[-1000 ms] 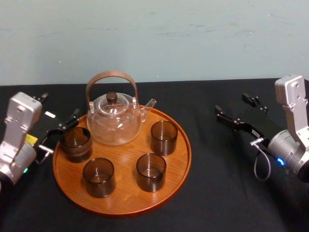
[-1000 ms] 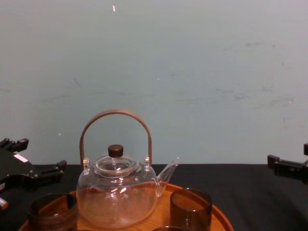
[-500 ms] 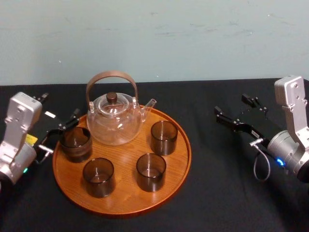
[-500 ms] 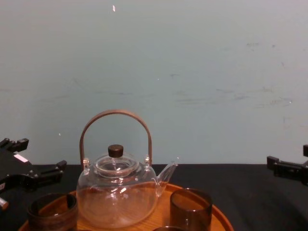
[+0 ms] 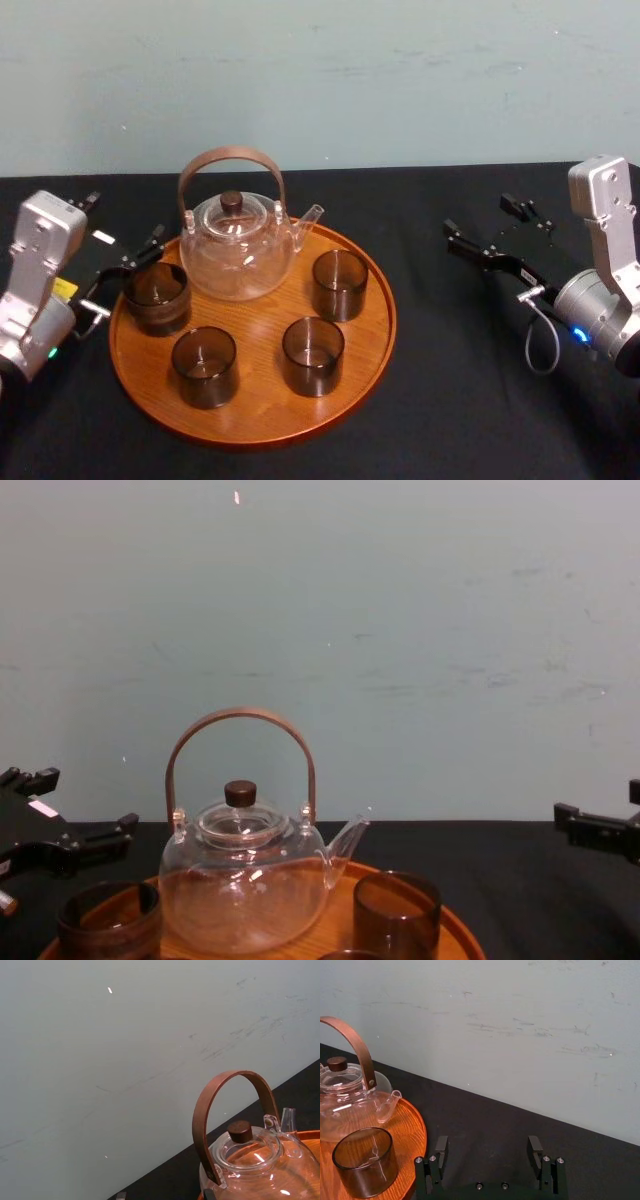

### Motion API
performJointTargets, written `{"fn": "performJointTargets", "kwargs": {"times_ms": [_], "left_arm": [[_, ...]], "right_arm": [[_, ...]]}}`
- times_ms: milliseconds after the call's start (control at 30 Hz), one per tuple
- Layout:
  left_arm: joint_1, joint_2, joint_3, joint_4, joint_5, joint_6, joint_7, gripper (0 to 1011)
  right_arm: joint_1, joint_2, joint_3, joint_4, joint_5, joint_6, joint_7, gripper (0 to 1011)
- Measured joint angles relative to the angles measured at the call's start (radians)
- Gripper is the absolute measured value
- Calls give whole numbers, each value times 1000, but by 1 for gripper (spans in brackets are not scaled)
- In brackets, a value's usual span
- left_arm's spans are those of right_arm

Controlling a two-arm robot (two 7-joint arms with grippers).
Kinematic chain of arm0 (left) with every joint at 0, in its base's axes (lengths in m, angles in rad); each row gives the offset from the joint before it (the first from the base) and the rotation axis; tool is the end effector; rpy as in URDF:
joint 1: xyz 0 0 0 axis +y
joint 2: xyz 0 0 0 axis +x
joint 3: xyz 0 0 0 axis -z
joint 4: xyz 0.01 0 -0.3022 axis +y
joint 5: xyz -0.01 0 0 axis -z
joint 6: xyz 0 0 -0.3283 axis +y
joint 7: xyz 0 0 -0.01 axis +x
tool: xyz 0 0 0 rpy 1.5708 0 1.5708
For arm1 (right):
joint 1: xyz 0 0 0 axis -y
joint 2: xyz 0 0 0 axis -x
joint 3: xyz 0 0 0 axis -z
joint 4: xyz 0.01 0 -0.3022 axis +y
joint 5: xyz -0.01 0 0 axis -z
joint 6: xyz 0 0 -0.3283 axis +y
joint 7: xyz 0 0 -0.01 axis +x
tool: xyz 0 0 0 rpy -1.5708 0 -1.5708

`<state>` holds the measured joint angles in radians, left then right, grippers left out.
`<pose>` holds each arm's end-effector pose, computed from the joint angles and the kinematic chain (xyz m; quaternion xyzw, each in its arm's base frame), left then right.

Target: Pick up the glass from the table and place it on the tray.

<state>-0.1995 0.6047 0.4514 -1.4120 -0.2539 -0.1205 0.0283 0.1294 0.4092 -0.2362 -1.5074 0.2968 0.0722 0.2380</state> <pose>0.3785 0.0845 -0.3158 0.1415 -0.1325 0.5799 0.7913 0.3782 -0.0583 -0.2927 -0.0803 -0.0099 -0.5402 0.8376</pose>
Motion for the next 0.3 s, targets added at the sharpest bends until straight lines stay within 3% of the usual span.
{"fn": "performJointTargets", "kwargs": {"times_ms": [300], "left_arm": [[0, 0, 0, 0, 0, 0, 0, 1001]], "right_arm": [[0, 1, 0, 0, 1, 0, 0, 1002]]}}
